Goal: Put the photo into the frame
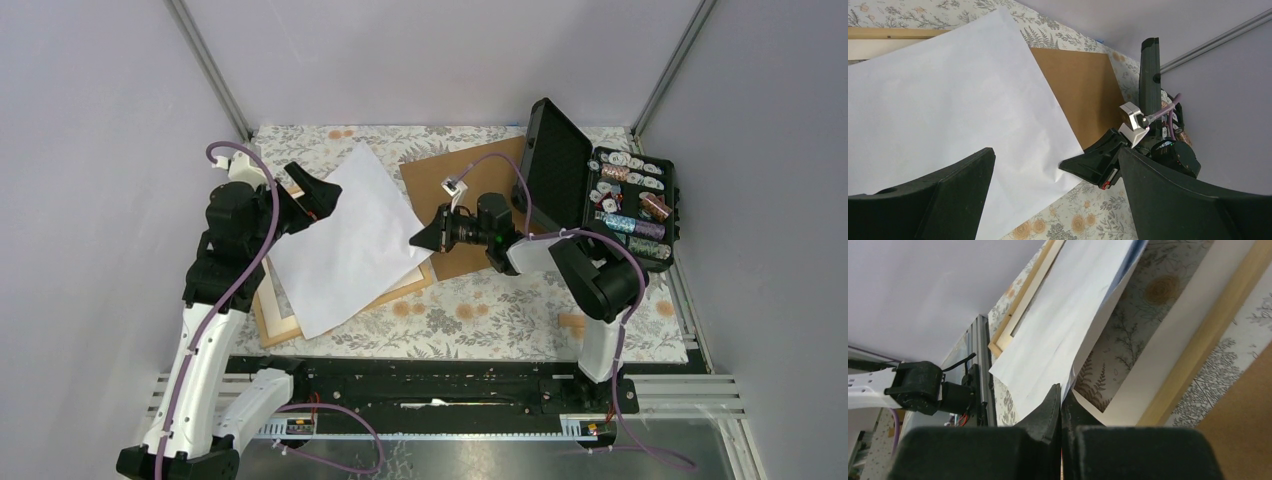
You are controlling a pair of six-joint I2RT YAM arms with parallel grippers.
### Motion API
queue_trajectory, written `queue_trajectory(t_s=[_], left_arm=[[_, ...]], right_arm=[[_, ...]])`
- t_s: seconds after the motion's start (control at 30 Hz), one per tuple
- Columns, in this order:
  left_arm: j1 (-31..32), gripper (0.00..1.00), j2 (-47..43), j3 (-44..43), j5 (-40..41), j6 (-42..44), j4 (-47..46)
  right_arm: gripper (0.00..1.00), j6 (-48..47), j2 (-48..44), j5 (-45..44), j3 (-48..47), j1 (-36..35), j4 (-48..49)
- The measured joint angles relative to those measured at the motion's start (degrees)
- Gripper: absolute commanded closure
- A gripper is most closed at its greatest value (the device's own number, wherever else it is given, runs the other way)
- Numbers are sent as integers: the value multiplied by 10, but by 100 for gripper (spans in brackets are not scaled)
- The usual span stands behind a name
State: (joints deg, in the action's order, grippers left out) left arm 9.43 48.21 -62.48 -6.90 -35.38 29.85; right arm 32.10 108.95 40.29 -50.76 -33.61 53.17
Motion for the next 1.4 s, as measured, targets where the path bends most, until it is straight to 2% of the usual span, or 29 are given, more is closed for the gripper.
queue_trajectory(t_s=[0.23,0.37,0.53,0.77,1.1,1.27,1.4], left_arm=[[0,1,-6,2,-3,0,-3],[0,1,-9,2,-9,0,-5],[0,1,-9,3,-19,-4,-15],[0,1,-13,12,-22,-11,-21],[0,1,-13,12,-24,-13,-25],[0,1,-13,12,-24,-13,-25],[0,1,-14,12,-24,-14,-25]], right_arm=[[100,-2,3,26,-4,3,20],[100,-13,-42,37,43,16,7],[100,-57,-70,80,33,9,-9],[100,-57,-86,117,45,-14,44],[100,-47,-136,118,59,-23,98],[100,-24,-121,118,53,-30,120],[100,10,-61,109,21,-41,141]])
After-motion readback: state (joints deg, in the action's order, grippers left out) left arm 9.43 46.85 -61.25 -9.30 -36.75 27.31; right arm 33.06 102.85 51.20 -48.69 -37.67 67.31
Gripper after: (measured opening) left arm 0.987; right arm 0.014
